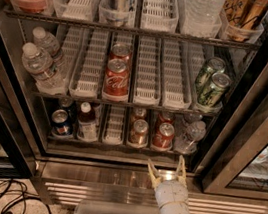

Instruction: Pick coke can from bottom shelf of fridge

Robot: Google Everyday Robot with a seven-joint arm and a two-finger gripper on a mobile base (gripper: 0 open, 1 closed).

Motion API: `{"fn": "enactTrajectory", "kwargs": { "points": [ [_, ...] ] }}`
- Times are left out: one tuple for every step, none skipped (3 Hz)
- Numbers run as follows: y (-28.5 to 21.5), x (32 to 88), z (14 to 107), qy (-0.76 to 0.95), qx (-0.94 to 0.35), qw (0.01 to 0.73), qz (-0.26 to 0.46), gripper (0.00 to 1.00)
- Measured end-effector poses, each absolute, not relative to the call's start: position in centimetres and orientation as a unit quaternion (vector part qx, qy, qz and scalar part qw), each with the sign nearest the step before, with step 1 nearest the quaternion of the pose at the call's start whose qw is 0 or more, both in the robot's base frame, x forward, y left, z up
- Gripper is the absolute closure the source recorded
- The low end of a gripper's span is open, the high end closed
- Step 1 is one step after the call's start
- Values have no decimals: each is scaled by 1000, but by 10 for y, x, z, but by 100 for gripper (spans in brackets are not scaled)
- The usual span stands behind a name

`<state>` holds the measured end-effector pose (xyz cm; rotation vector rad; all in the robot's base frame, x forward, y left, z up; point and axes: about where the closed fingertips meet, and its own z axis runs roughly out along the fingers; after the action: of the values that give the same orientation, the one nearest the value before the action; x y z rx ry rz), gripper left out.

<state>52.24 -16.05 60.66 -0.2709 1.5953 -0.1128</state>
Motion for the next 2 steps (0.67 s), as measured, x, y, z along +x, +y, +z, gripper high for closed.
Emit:
{"fn": "enactTrajectory", "kwargs": {
  "points": [
    [-160,522,607,713,-121,689,-50,29],
    [-160,531,604,709,-115,694,-53,35]
  ]
}}
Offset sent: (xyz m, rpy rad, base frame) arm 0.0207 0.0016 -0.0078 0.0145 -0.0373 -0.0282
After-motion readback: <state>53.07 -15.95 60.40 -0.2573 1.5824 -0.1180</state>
